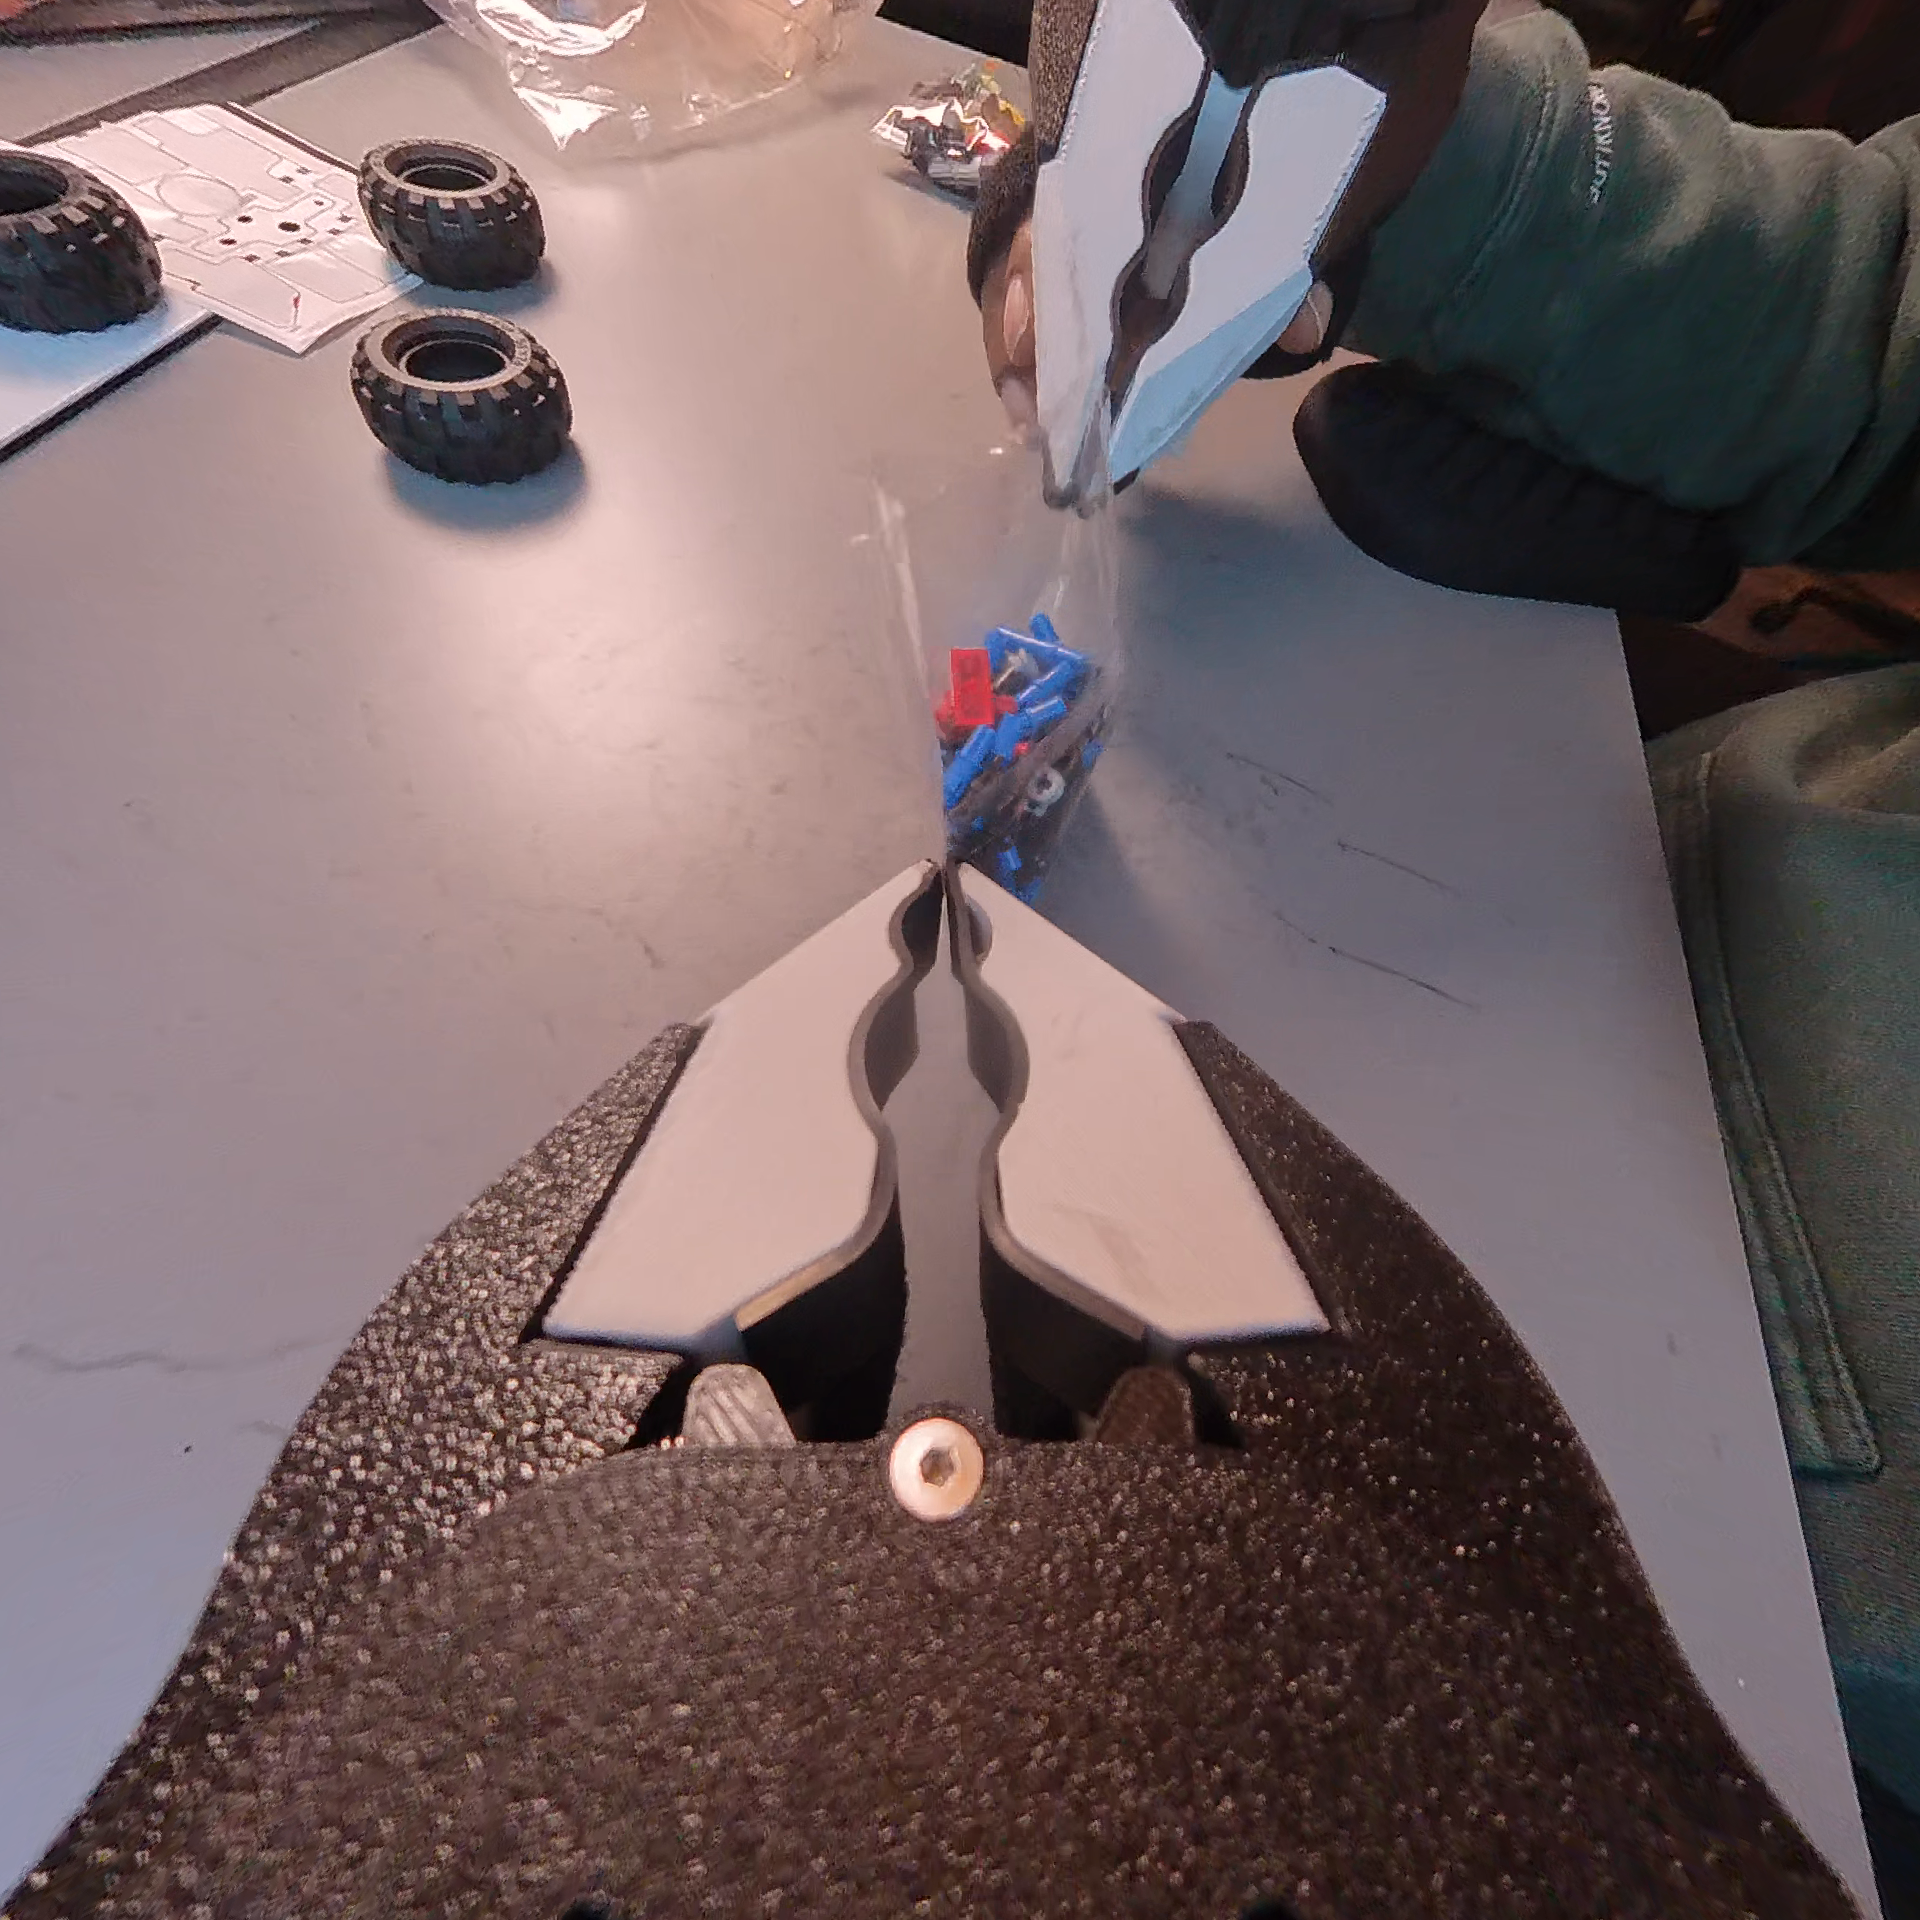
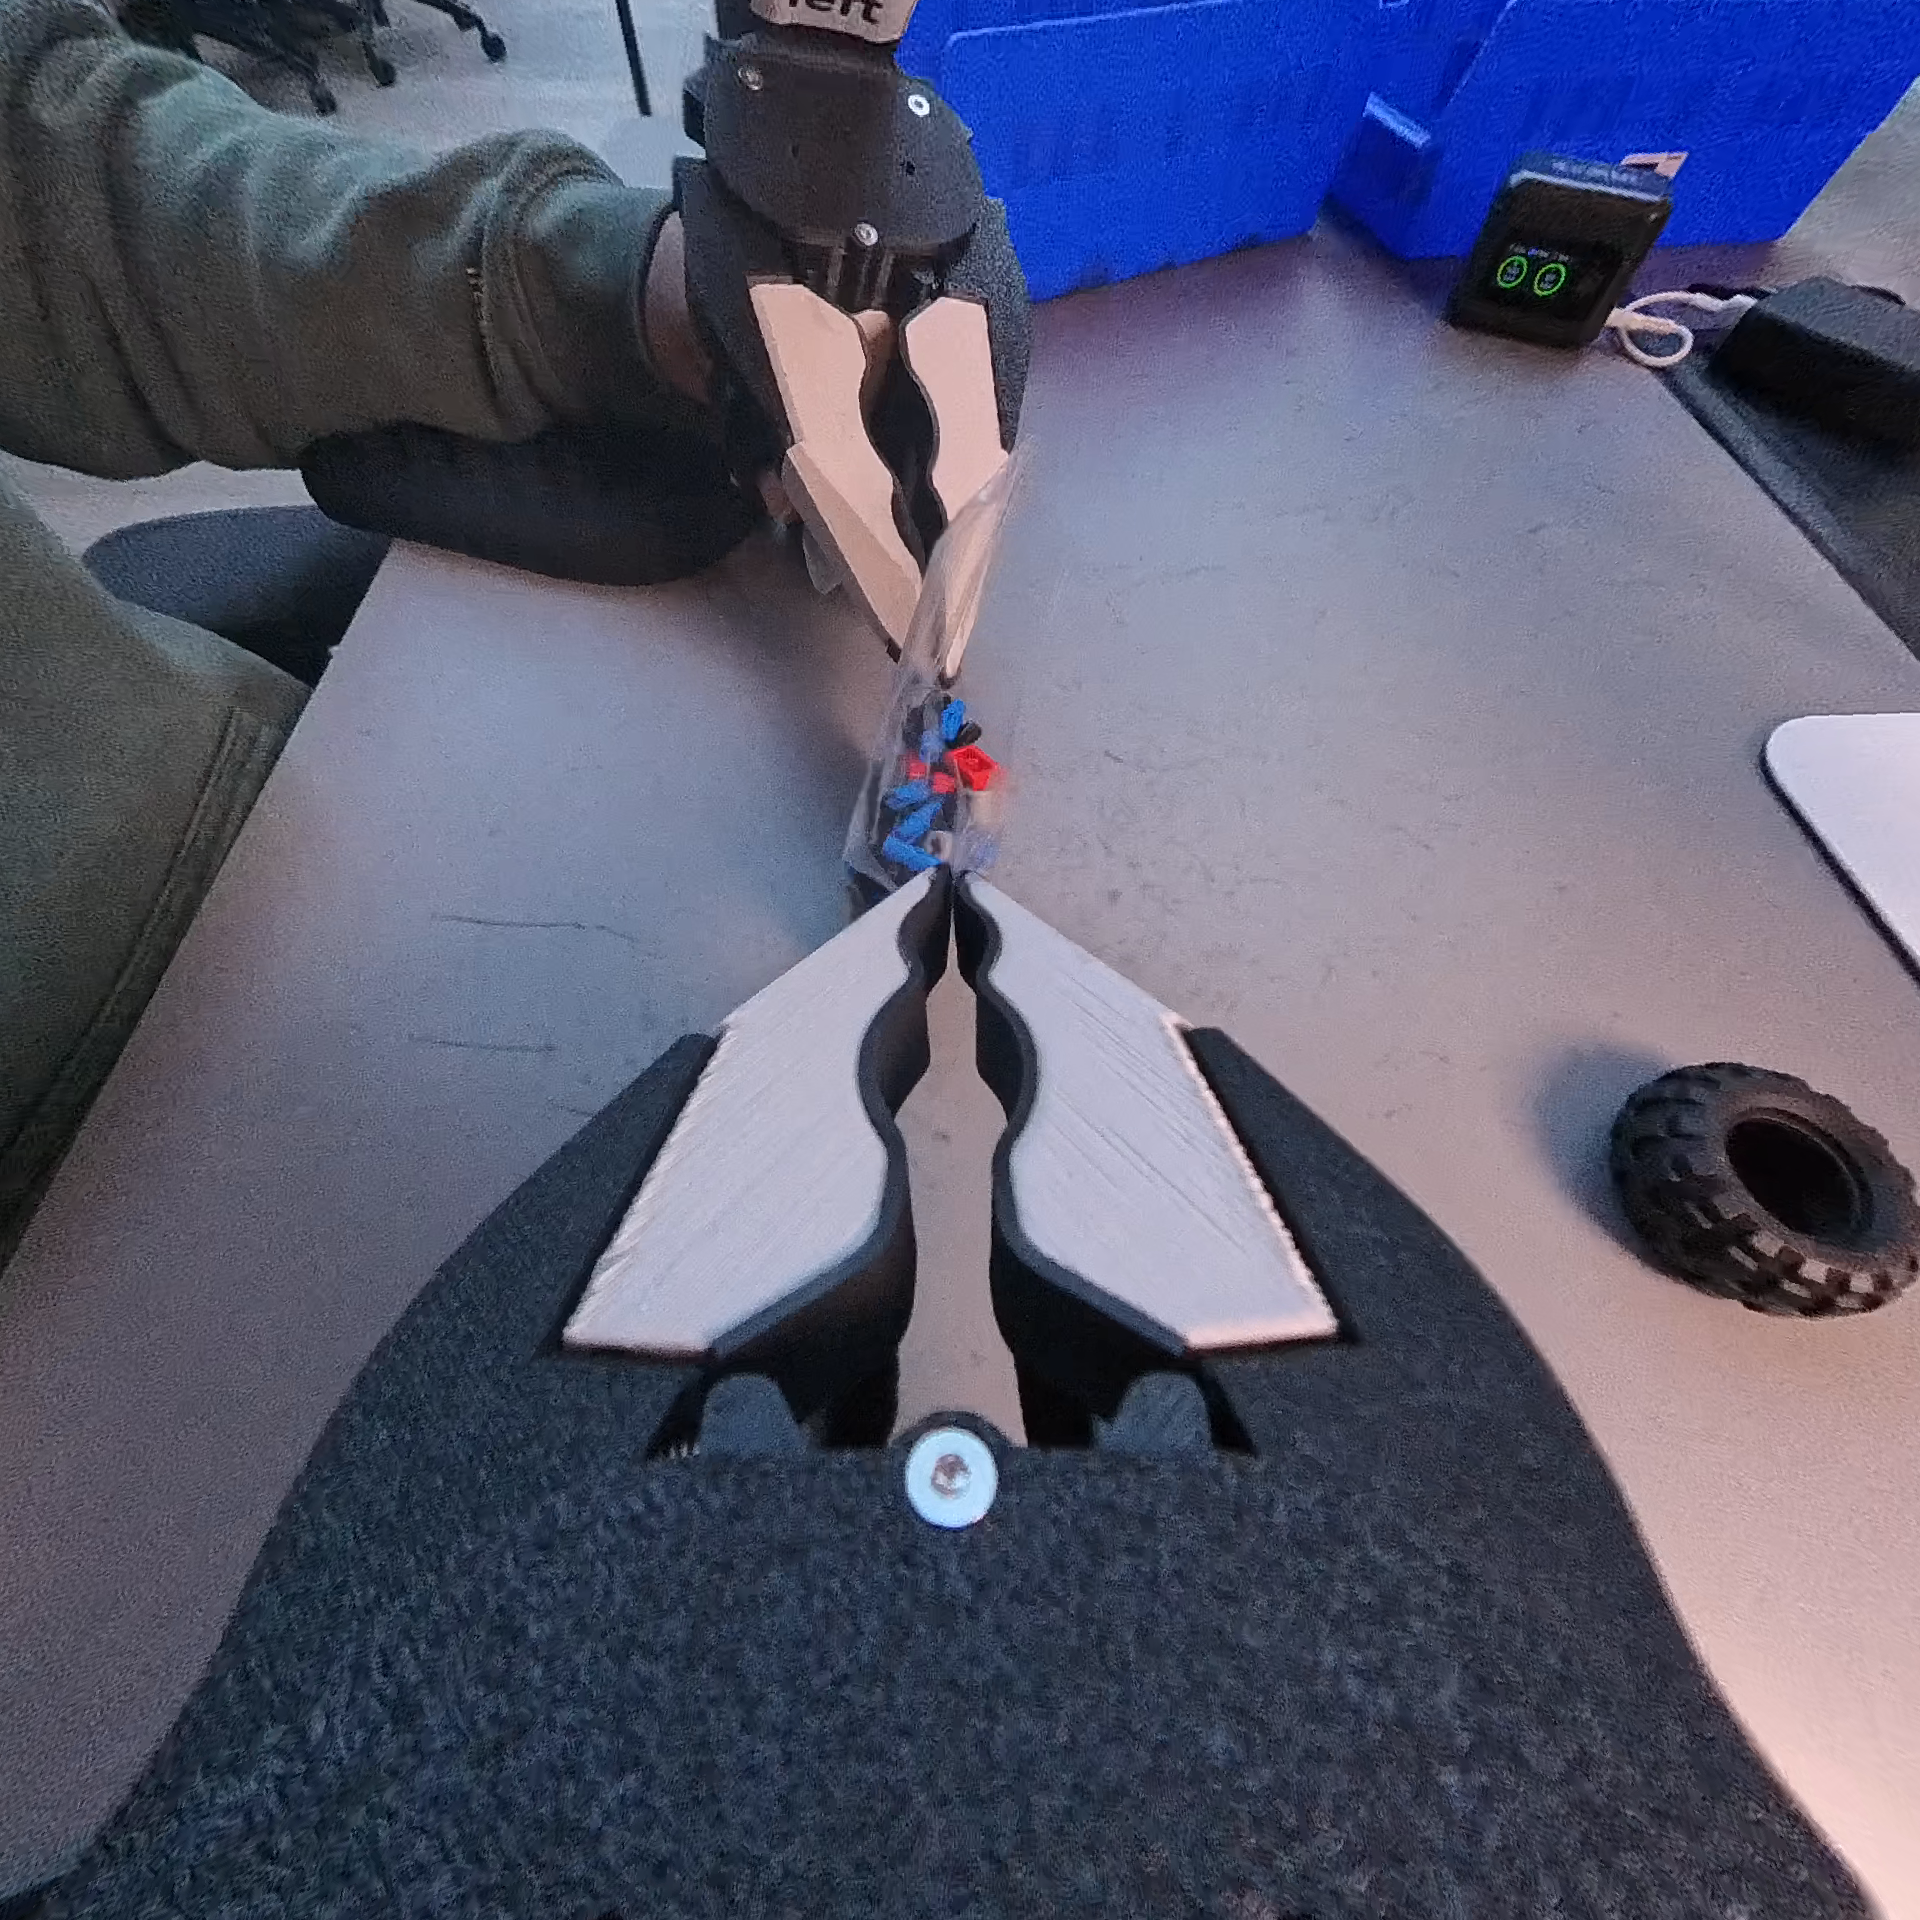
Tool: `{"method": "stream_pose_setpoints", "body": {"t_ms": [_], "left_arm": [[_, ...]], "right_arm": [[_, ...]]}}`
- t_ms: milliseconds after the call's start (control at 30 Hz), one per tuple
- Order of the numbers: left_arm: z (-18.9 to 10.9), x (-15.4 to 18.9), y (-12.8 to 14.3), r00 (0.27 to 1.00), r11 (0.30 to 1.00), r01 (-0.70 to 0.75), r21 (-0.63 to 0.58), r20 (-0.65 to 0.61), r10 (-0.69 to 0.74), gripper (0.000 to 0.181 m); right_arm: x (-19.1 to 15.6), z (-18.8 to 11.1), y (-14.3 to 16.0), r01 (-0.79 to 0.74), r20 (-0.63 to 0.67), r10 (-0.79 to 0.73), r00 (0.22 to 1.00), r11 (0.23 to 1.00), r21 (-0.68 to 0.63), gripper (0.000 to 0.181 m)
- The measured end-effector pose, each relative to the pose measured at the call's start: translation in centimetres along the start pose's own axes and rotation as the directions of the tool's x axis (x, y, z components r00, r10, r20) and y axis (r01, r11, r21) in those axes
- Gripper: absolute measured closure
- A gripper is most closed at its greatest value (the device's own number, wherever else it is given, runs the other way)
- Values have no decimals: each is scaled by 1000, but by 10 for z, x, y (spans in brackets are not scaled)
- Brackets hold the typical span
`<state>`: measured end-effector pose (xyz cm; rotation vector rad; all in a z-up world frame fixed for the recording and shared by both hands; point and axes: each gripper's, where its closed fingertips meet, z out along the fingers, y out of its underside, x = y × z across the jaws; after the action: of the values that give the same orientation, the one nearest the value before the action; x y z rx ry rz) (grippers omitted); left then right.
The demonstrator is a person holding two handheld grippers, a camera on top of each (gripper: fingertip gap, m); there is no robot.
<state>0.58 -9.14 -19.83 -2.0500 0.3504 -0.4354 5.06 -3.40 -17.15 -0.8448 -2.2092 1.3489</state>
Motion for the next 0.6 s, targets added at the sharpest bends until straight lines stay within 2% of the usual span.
{"method": "stream_pose_setpoints", "body": {"t_ms": [100, 167, 333, 367, 433, 467, 500, 533, 567, 600], "left_arm": [[0, 4, 0, 1000, 1000, -22, 0, -15, 22, 181], [0, 12, -1, 997, 999, -54, 7, -49, 54, 173], [-2, 20, -19, 994, 994, -74, 86, -77, 81, 120], [2, 21, -21, 993, 994, -72, 77, -88, 79, 107], [17, 21, -22, 990, 995, -96, 31, -103, 99, 93], [25, 23, -22, 986, 994, -111, 5, -121, 111, 93], [32, 26, -22, 982, 992, -122, -14, -146, 119, 104], [36, 30, -25, 976, 990, -137, -15, -173, 132, 132], [39, 33, -27, 970, 988, -152, -10, -194, 147, 169], [41, 33, -28, 968, 986, -165, -17, -196, 158, 180]], "right_arm": [[-3, -1, 1, 42, -6, -42, 999, 999, -3, 181], [-7, -1, 1, 73, -4, -73, 997, 997, 1, 181], [-18, -4, 0, 137, 23, -137, 990, 991, 7, 181], [-20, -4, 0, 147, 27, -147, 989, 989, 9, 181], [-25, -4, 0, 171, 43, -171, 984, 985, 13, 181], [-27, -5, 0, 185, 45, -186, 982, 983, 10, 181], [-27, -6, 0, 197, 38, -197, 980, 980, 4, 181], [-26, -7, 1, 204, 25, -204, 979, 979, -2, 181], [-23, -10, 1, 208, 9, -208, 978, 978, -5, 181], [-20, -14, 1, 204, -10, -204, 979, 979, 0, 181]]}}
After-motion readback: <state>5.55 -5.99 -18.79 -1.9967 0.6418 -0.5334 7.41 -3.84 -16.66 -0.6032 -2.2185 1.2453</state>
